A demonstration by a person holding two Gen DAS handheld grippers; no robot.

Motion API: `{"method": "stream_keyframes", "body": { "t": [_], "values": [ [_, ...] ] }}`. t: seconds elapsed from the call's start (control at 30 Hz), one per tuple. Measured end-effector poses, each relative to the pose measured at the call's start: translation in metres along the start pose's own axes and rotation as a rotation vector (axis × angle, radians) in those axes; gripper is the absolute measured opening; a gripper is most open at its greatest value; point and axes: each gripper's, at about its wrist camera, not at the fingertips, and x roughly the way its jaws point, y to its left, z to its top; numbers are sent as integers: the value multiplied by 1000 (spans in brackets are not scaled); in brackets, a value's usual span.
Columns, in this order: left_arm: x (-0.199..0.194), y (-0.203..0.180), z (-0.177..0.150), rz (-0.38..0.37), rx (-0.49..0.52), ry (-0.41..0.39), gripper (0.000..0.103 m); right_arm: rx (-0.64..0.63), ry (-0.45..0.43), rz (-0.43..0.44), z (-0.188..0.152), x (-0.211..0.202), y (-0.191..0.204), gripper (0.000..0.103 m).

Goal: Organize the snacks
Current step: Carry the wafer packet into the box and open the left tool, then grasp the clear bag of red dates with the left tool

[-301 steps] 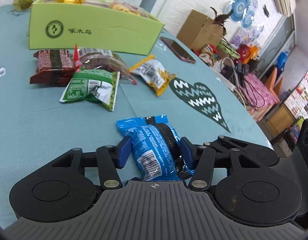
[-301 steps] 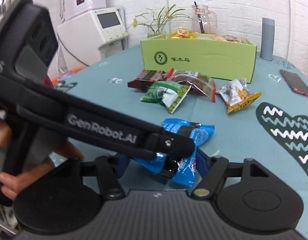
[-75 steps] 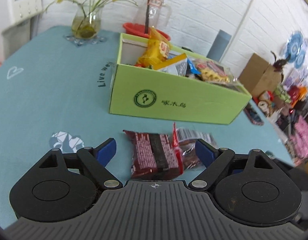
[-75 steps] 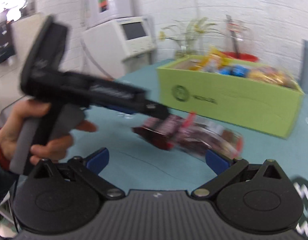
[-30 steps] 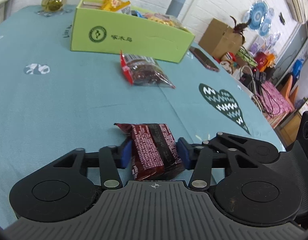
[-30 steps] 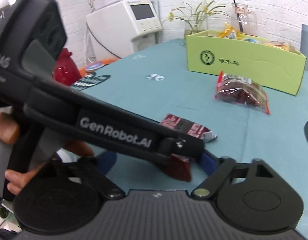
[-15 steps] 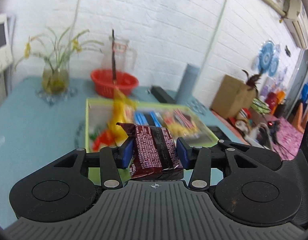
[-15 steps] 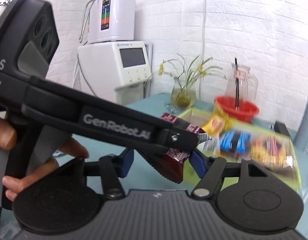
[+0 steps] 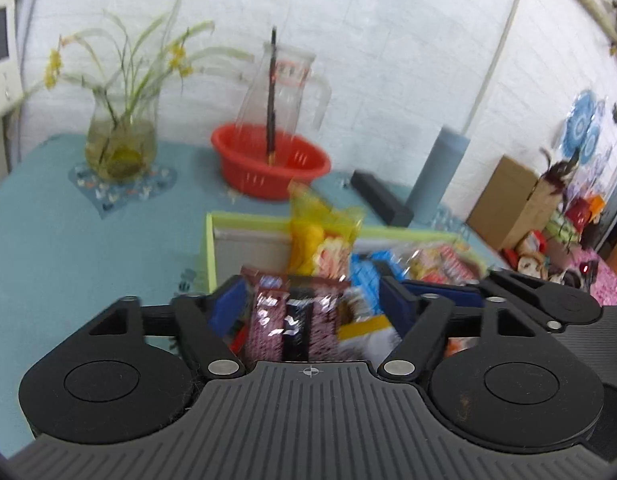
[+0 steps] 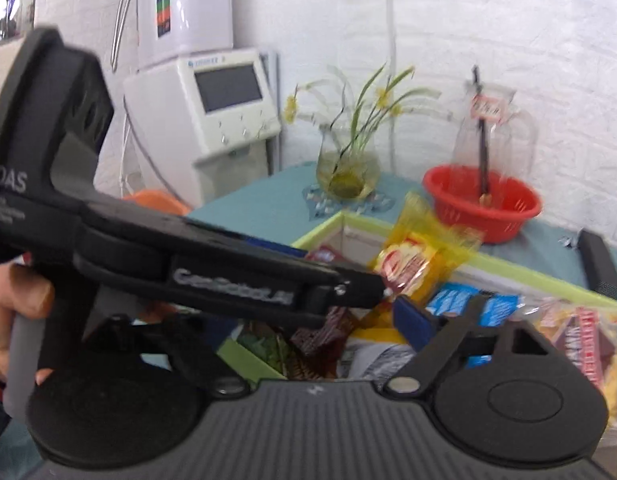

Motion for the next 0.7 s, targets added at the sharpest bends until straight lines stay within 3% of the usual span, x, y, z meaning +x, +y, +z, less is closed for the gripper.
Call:
{"method": "stream_keyframes", "body": {
  "t": [0.1,0.13,0.17,0.27,0.4,0.5,0.6,0.7],
  "values": [
    [-33,-15,2,-18,29,-70,75,-16,-77,-6,-8,-51,12,95],
    [-46,-21,-2,-28,39,-83,77,-24,-83,-6,-14,-63,15,102],
    [-56,-26,-7,-38,46,-89,79,-30,-84,-10,-25,-77,17,102],
    [-75,-35,-34,-54,36,-71,81,-10,0,4,-62,-94,22,102],
    [-64,-41,-74,-75,-11,100,78,10,139,-9,-102,-82,20,102],
    [-55,-40,-93,-73,-32,204,76,-1,156,1,-105,-70,12,102],
    [-59,-32,-100,-28,-65,215,76,-33,163,52,-96,-49,4,102],
    [-68,-23,-101,-14,-118,200,76,-16,225,121,-97,-22,-3,102]
  ]
}}
